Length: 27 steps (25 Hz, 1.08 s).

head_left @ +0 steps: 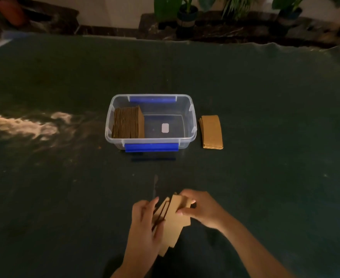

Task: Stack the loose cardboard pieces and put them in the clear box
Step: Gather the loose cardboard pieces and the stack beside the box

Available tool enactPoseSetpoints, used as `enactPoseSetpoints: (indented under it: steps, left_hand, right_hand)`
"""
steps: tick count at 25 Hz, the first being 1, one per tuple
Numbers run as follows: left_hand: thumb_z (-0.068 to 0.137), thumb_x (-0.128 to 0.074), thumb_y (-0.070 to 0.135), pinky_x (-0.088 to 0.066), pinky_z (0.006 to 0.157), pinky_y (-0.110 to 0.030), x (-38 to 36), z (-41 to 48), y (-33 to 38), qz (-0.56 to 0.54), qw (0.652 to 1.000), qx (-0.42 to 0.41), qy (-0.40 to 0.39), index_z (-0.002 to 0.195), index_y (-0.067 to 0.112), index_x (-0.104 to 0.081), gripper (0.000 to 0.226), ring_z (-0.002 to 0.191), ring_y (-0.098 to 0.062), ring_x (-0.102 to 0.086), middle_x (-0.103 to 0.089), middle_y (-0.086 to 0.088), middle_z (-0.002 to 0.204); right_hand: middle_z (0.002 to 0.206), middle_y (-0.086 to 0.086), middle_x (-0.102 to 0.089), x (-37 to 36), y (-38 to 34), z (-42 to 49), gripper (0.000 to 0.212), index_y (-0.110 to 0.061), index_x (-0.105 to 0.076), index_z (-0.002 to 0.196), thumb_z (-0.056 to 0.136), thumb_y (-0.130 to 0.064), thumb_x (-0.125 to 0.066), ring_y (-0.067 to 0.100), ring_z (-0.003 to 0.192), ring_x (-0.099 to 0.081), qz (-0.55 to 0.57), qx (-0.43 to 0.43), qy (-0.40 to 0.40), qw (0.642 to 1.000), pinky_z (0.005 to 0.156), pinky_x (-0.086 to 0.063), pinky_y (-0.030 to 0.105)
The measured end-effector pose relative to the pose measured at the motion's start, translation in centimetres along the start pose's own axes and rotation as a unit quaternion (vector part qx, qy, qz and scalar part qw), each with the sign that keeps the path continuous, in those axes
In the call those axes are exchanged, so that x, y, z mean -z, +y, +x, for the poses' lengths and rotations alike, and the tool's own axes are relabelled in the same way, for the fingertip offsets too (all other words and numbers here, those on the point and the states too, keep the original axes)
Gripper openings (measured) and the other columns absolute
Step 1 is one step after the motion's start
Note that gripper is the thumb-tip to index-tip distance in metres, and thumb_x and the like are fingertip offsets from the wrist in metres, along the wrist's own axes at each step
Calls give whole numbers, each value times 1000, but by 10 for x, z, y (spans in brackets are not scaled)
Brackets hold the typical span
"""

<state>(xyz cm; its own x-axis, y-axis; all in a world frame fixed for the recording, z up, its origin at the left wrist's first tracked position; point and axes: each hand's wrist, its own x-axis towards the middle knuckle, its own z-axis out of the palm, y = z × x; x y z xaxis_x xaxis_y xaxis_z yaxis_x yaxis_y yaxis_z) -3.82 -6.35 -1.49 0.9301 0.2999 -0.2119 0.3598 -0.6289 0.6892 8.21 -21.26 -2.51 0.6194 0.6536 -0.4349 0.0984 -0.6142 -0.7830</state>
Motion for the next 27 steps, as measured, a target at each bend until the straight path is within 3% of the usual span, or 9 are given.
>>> enactPoseSetpoints:
  steps: [2,4,7,9,11,13,16,19,27]
  left_hand:
    - [77,-69,23,-29,79,1,0,0,-1,-3,1000,0,-7,132,30,-35,64,97,15,-35,-25,6,130]
    - [75,-71,29,-25,93,-8,4,3,-1,10,999,1,-33,132,29,-34,68,99,7,-31,-21,5,132]
    - [73,-72,28,-21,100,-14,5,16,14,22,999,0,-32,134,30,-27,76,108,5,-22,-17,4,135]
    - [72,-73,21,-21,98,-10,-3,32,42,12,999,-35,16,137,31,-24,82,108,10,-20,-16,7,137]
    - [71,-74,13,-23,91,2,-22,57,77,-41,994,-70,69,139,27,-24,85,105,18,-23,-20,11,134]
    - [73,-72,9,-24,94,4,-46,86,112,-95,988,-72,96,141,20,-23,84,110,15,-29,-25,7,135]
    - [79,-68,8,-35,108,-22,-75,130,149,-155,983,-25,99,142,13,-18,81,124,-9,-38,-28,-5,138]
    - [80,-67,11,-38,108,-34,-94,166,154,-152,982,2,109,142,10,-18,79,126,-19,-39,-32,-10,137]
    - [79,-63,44,-30,112,-46,-123,197,133,-53,987,98,114,142,12,-14,86,135,-29,-27,-31,-12,146]
  right_hand:
    - [80,-21,-64,-6,3,-7,17,-41,-59,80,76,-30,-71,-4,82,-59,75,-13,27,997,73,-44,21]
    - [83,-13,-66,-8,4,-12,19,-40,-60,79,75,-26,-72,7,86,-62,129,-38,76,988,75,-47,28]
    - [86,-9,-67,14,0,-16,15,-35,-62,81,76,-25,-71,7,87,-63,135,-59,127,981,75,-47,23]
    - [82,-10,-67,57,-8,-13,15,-34,-62,80,78,-22,-71,-3,80,-63,104,-32,146,983,68,-45,11]
    - [79,-13,-66,117,-16,-1,20,-36,-60,82,78,-19,-70,-5,76,-62,52,-11,159,986,64,-45,9]
    - [83,-14,-64,177,-19,20,20,-34,-59,86,78,-20,-70,4,83,-61,-20,-9,145,989,70,-44,17]
    - [91,-7,-65,238,-11,61,19,-27,-62,92,76,-23,-72,17,93,-60,-95,-21,104,990,80,-45,32]
    - [98,-5,-61,259,0,106,29,-24,-61,102,76,-27,-72,18,98,-56,-135,-36,80,987,76,-42,30]
    - [134,0,-48,258,19,171,53,-24,-50,128,79,-33,-69,22,123,-44,-184,-71,-15,980,94,-36,33]
